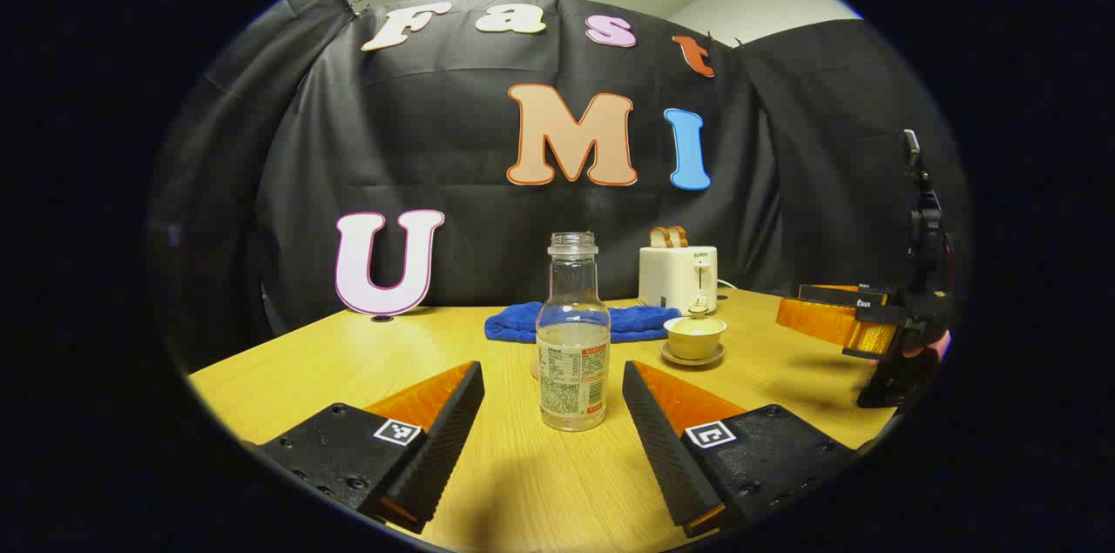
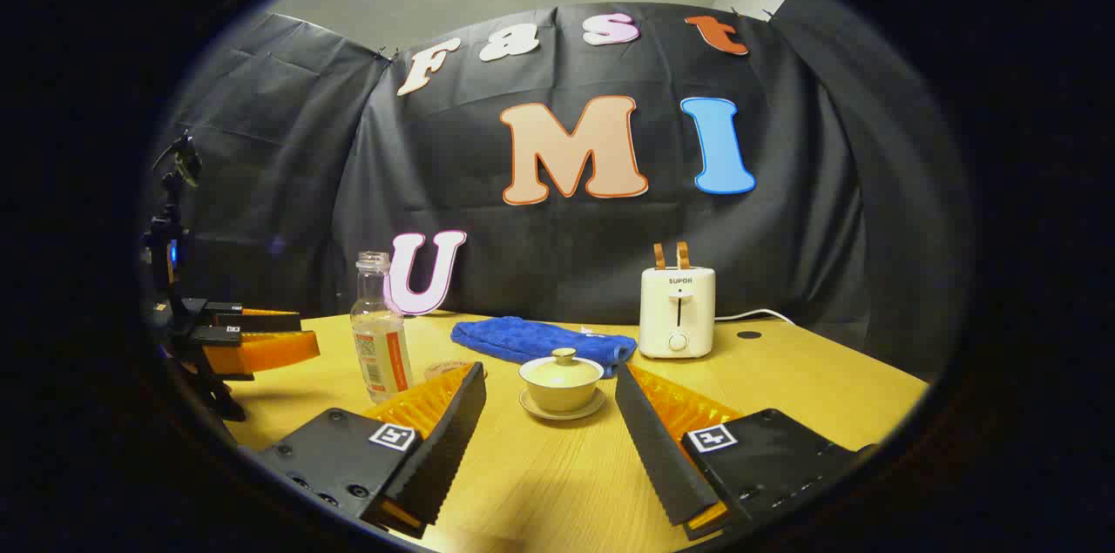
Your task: Open the teacup lid with one hand, grasp the water bottle and pour water into the teacup with the other hand; after pouring, place the water bottle on the coaster and then close the teacup lid.
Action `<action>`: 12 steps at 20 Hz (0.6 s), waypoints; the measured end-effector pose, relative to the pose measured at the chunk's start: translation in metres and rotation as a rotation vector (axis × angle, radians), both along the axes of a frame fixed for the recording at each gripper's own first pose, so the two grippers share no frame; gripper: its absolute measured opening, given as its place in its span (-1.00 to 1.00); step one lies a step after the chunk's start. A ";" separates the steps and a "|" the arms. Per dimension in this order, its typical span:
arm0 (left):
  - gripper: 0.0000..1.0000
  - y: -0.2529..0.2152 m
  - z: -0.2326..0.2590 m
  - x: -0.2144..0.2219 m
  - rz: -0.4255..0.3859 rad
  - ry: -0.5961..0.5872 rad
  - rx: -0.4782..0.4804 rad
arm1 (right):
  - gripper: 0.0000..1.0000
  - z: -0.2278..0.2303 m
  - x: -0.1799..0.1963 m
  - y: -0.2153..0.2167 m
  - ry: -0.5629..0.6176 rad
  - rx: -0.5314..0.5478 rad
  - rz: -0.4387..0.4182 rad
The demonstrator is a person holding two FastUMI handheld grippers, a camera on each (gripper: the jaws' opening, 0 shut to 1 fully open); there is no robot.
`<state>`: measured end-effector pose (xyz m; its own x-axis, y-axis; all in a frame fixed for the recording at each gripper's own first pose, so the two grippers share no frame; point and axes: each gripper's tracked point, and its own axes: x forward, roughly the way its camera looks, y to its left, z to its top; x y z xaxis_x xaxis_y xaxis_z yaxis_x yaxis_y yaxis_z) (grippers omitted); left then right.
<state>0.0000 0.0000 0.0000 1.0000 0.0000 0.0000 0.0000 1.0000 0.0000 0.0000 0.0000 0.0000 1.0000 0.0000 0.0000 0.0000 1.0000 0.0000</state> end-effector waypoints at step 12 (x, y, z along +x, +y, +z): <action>0.88 0.005 -0.003 0.014 0.013 0.002 -0.003 | 0.96 0.001 0.002 -0.002 0.008 0.001 -0.015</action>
